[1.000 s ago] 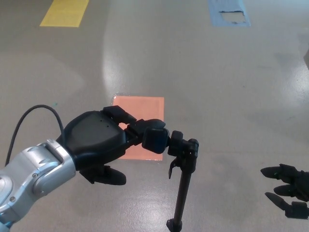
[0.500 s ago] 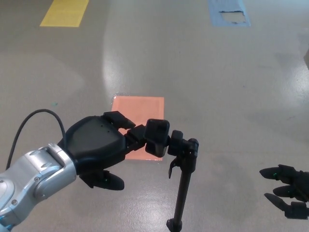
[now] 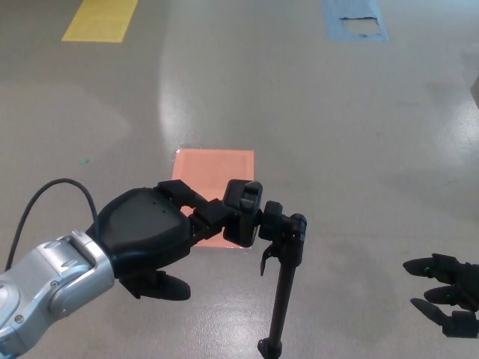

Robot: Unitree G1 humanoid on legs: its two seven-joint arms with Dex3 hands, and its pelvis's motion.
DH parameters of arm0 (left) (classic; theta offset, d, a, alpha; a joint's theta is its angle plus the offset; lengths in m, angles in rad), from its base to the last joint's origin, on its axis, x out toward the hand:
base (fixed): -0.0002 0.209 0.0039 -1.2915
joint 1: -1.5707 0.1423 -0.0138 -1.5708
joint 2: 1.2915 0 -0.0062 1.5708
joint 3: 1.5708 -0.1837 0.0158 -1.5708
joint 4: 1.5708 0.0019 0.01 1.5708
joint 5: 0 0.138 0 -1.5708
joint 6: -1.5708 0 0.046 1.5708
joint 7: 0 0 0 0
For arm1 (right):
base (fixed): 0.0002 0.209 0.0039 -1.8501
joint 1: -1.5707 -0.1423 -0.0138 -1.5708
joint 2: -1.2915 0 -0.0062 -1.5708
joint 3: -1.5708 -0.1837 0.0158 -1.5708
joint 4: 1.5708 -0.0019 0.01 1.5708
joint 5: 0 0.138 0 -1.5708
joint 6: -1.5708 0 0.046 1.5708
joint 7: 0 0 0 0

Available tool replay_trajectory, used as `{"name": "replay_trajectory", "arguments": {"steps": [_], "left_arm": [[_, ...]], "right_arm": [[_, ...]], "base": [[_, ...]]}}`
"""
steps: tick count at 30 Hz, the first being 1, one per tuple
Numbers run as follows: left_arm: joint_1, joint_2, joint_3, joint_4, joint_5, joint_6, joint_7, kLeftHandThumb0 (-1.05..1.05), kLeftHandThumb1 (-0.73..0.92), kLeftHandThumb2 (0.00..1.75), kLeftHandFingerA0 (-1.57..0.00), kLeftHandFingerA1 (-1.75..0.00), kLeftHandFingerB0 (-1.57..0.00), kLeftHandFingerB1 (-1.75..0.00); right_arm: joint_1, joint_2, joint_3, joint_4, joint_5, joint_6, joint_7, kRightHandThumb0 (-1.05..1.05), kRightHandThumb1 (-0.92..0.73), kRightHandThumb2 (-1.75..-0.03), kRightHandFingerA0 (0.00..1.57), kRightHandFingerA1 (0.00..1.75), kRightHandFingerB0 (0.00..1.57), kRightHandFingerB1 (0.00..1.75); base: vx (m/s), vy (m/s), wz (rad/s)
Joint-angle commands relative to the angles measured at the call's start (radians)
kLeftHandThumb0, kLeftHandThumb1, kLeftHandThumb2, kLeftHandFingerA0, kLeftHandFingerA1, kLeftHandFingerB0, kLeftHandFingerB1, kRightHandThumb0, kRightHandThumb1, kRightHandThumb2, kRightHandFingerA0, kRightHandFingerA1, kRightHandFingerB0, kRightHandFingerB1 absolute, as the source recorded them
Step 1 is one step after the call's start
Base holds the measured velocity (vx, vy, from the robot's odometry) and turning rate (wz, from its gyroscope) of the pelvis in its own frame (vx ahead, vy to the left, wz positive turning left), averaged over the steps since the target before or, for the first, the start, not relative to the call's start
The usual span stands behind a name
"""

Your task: The robot uses its left hand to grab the top of a phone stand kept on the floor and tilt it upwards to adjust its angle

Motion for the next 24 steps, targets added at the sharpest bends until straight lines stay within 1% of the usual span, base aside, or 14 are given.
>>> {"name": "replay_trajectory", "arguments": {"steps": [1, 2, 10, 11, 12, 13, 15, 16, 18, 19, 24], "left_arm": [[0.014, 0.02, -0.011, 0.022, 0.004, -0.022, 0.002, -0.66, 0.66, 0.61, -0.24, -0.3, -0.01, -0.2], [0.014, 0.021, -0.011, 0.022, 0.006, -0.02, 0.001, -0.7, 0.54, 0.86, -0.16, -0.43, 0.0, -0.18], [0.012, 0.022, -0.01, 0.021, 0.009, -0.022, 0.003, -0.7, 0.53, 0.86, -0.16, -0.43, 0.0, -0.18], [0.01, 0.021, -0.01, 0.023, 0.008, -0.022, 0.002, -0.66, 0.67, 0.61, -0.23, -0.3, -0.01, -0.19], [0.008, 0.021, -0.01, 0.024, 0.007, -0.022, 0.0, -0.66, 0.67, 0.61, -0.23, -0.3, -0.01, -0.19], [0.007, 0.021, -0.011, 0.021, 0.008, -0.019, -0.004, -0.7, 0.54, 0.86, -0.17, -0.43, 0.0, -0.18], [0.008, 0.021, -0.011, 0.017, 0.011, -0.015, -0.007, -0.7, 0.54, 0.86, -0.17, -0.43, 0.0, -0.18], [0.008, 0.02, -0.011, 0.019, 0.012, -0.016, -0.004, -0.67, 0.67, 0.61, -0.25, -0.31, -0.01, -0.19], [0.008, 0.019, -0.011, 0.023, 0.013, -0.019, 0.002, -0.67, 0.67, 0.61, -0.25, -0.31, -0.01, -0.19], [0.009, 0.019, -0.011, 0.024, 0.012, -0.02, 0.004, -0.7, 0.53, 0.85, -0.18, -0.43, -0.01, -0.19], [0.009, 0.019, -0.008, 0.014, 0.026, 0.002, 0.001, -0.72, 0.55, 0.88, -0.13, -0.43, 0.0, -0.15]], "right_arm": [[-0.007, -0.018, -0.004, -0.001, 0.002, 0.017, 0.009, -0.68, -0.71, -0.63, 0.34, 0.4, 0.32, 0.35], [-0.008, -0.018, -0.004, -0.001, 0.003, 0.018, 0.01, -0.65, -0.71, -0.61, 0.34, 0.39, 0.32, 0.34], [-0.012, -0.016, -0.007, 0.007, 0.008, 0.011, 0.011, -0.69, -0.7, -0.63, 0.35, 0.4, 0.31, 0.35], [-0.014, -0.016, -0.008, 0.009, 0.009, 0.013, 0.012, -0.67, -0.71, -0.61, 0.35, 0.39, 0.32, 0.34], [-0.015, -0.016, -0.008, 0.01, 0.009, 0.015, 0.013, -0.67, -0.71, -0.61, 0.35, 0.39, 0.32, 0.34], [-0.017, -0.017, -0.007, 0.012, 0.007, 0.017, 0.012, -0.66, -0.71, -0.6, 0.35, 0.39, 0.32, 0.33], [-0.019, -0.017, -0.004, 0.014, 0.004, 0.017, 0.011, -0.66, -0.71, -0.6, 0.35, 0.39, 0.32, 0.33], [-0.019, -0.017, -0.005, 0.015, 0.005, 0.018, 0.011, -0.65, -0.71, -0.61, 0.34, 0.39, 0.32, 0.34], [-0.02, -0.015, -0.006, 0.016, 0.007, 0.019, 0.011, -0.65, -0.71, -0.61, 0.34, 0.39, 0.32, 0.34], [-0.019, -0.015, -0.006, 0.015, 0.007, 0.02, 0.013, -0.67, -0.71, -0.61, 0.34, 0.39, 0.31, 0.34], [-0.02, -0.016, -0.006, 0.017, 0.009, 0.016, 0.017, -0.66, -0.71, -0.61, 0.34, 0.4, 0.31, 0.34]], "base": [[0.0, 0.0, 0.0], [0.0, 0.0, 0.0], [0.0, 0.0, 0.0], [0.0, 0.0, 0.0], [0.0, 0.0, 0.0], [0.0, 0.0, 0.0], [0.0, 0.0, 0.0], [0.0, 0.0, 0.0], [0.0, 0.0, 0.0], [0.0, 0.0, 0.0], [0.0, 0.0, 0.0]]}}
